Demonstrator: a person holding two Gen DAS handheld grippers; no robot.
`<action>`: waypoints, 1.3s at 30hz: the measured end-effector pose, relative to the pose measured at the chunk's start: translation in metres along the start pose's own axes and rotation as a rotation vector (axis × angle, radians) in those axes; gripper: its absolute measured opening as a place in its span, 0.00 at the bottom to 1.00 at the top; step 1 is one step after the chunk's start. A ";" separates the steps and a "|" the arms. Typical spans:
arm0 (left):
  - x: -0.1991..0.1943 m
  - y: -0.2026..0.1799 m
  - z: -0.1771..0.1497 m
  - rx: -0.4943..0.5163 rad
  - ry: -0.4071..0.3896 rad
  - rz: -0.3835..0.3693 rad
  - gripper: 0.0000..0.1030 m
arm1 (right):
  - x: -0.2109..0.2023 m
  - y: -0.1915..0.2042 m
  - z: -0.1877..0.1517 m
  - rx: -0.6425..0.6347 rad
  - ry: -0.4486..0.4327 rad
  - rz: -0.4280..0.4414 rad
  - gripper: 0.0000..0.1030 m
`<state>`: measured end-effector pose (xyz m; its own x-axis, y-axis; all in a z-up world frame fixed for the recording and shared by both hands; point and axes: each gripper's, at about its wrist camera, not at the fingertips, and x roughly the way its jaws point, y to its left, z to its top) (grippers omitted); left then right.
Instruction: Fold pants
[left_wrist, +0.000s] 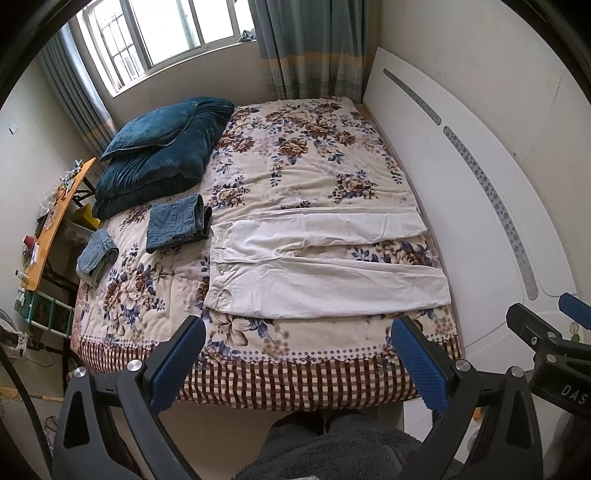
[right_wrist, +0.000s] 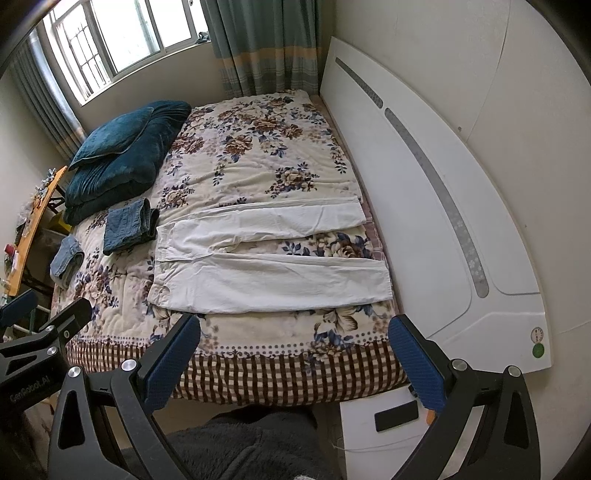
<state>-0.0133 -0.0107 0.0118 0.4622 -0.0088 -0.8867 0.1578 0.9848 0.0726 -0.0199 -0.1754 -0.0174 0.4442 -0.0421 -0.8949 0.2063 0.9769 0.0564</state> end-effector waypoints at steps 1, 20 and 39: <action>0.000 0.000 0.000 -0.003 0.000 -0.002 1.00 | 0.000 -0.001 -0.001 0.000 0.000 0.001 1.00; 0.003 -0.004 0.004 -0.023 0.019 0.002 1.00 | 0.009 -0.008 -0.012 0.014 0.028 0.035 1.00; 0.285 0.050 0.132 0.159 0.077 0.190 1.00 | 0.316 0.033 0.135 -0.221 0.235 -0.008 1.00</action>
<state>0.2415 0.0128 -0.1774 0.4301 0.1934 -0.8818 0.2124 0.9277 0.3070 0.2452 -0.1844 -0.2386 0.2241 -0.0258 -0.9742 0.0029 0.9997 -0.0258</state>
